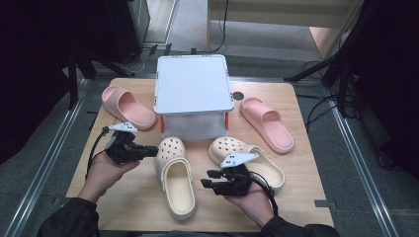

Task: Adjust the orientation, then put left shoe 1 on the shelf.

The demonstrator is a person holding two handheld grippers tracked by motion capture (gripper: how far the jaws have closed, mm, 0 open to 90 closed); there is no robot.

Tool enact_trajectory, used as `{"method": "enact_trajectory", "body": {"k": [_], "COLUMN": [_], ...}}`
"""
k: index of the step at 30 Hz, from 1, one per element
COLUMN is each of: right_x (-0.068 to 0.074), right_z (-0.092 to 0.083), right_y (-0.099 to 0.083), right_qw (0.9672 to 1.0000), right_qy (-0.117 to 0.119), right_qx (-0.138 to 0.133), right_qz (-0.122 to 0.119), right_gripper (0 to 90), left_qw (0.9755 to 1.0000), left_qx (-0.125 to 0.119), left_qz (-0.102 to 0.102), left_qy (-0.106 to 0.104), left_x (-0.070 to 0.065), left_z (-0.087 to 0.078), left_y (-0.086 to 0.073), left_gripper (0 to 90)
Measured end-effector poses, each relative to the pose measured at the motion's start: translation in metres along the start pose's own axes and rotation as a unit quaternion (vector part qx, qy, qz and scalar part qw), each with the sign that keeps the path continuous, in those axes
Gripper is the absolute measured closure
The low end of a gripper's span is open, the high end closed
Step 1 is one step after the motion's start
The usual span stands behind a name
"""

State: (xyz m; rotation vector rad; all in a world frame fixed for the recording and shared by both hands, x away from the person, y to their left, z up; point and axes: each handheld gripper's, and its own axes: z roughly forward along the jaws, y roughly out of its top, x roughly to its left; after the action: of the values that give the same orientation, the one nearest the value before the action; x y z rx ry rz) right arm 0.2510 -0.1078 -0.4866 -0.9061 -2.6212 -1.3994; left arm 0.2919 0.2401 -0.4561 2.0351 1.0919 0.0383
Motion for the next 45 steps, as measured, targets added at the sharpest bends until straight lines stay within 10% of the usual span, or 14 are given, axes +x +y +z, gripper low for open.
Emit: {"method": "enact_trajectory", "body": {"k": [9, 17, 40, 45], "right_x": [0.01, 0.013, 0.026, 0.032], "right_z": [0.019, 0.033, 0.037, 0.034], "right_y": [0.001, -0.001, -0.003, -0.003], "right_qw": [0.9996, 0.9992, 0.9993, 0.9996], "right_qy": [0.001, 0.008, 0.003, 0.015], "right_qx": [0.004, 0.016, 0.01, 0.0], "right_qz": [-0.027, -0.037, -0.036, -0.022], "right_gripper": [88.9, 88.7, 88.4, 85.4], "left_qw": [0.999, 0.9991, 0.9992, 0.9986], "left_qx": [-0.008, 0.03, 0.032, 0.02], "left_qz": [-0.043, -0.029, -0.021, -0.035], "left_qy": [0.005, 0.01, 0.001, -0.033], "left_x": [0.017, 0.01, 0.009, 0.013], "left_z": [0.004, 0.027, 0.035, 0.043], "left_y": [-0.017, -0.02, -0.016, -0.013], "left_gripper": [84.9, 86.3, 87.9, 87.9]}}
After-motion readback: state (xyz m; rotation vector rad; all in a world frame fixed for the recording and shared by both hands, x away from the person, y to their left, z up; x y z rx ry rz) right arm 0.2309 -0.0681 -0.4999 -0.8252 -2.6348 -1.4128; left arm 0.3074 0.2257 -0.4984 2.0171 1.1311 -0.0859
